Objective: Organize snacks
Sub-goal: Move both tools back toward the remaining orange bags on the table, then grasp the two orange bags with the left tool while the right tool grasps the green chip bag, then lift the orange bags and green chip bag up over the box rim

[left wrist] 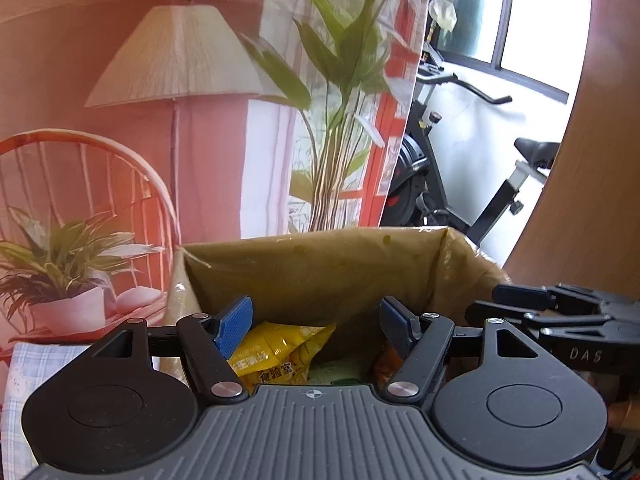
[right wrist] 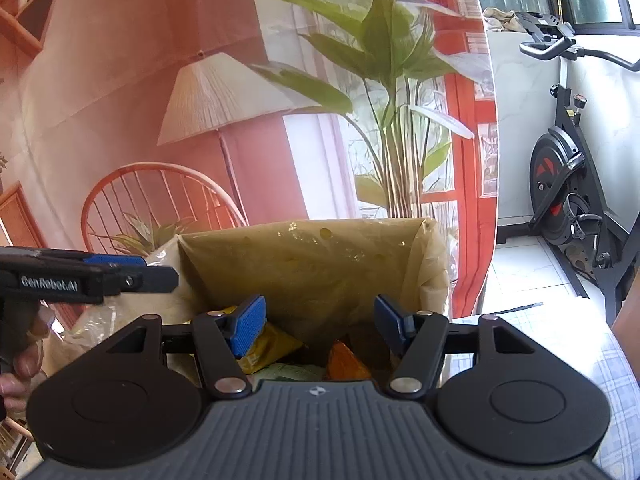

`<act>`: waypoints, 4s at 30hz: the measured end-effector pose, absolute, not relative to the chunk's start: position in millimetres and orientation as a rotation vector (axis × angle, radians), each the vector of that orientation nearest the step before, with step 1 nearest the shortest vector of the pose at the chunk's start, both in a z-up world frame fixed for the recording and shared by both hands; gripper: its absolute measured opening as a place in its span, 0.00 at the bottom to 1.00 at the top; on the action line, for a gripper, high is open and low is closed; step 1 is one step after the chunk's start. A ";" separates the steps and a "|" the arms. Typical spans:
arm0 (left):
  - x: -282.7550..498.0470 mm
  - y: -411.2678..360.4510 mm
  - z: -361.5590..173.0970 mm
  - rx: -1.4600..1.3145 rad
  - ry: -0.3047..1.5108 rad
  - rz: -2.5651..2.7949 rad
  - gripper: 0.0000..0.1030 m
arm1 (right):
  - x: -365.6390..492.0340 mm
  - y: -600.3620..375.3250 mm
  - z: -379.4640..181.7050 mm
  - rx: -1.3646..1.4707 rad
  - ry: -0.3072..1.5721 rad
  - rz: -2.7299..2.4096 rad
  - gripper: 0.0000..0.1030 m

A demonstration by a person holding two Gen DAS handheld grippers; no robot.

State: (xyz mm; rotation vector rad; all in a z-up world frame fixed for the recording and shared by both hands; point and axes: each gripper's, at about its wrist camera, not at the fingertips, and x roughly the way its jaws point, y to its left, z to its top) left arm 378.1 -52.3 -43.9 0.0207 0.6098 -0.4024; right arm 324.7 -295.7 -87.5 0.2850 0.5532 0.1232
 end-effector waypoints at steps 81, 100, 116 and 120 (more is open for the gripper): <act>275.0 58.0 -196.9 -0.099 0.831 -0.450 0.82 | 146.9 -133.6 -211.4 0.313 0.874 0.013 0.69; 297.5 34.8 -221.0 -0.026 0.916 -0.435 0.79 | 146.5 -139.6 -218.4 0.369 0.862 0.072 0.69; 257.9 48.3 -176.5 -0.008 0.739 -0.442 0.67 | 153.4 -132.7 -220.3 0.353 0.879 0.086 0.77; 241.4 50.4 -164.5 -0.015 0.681 -0.419 0.67 | 158.5 -129.1 -221.3 0.335 0.872 0.089 0.80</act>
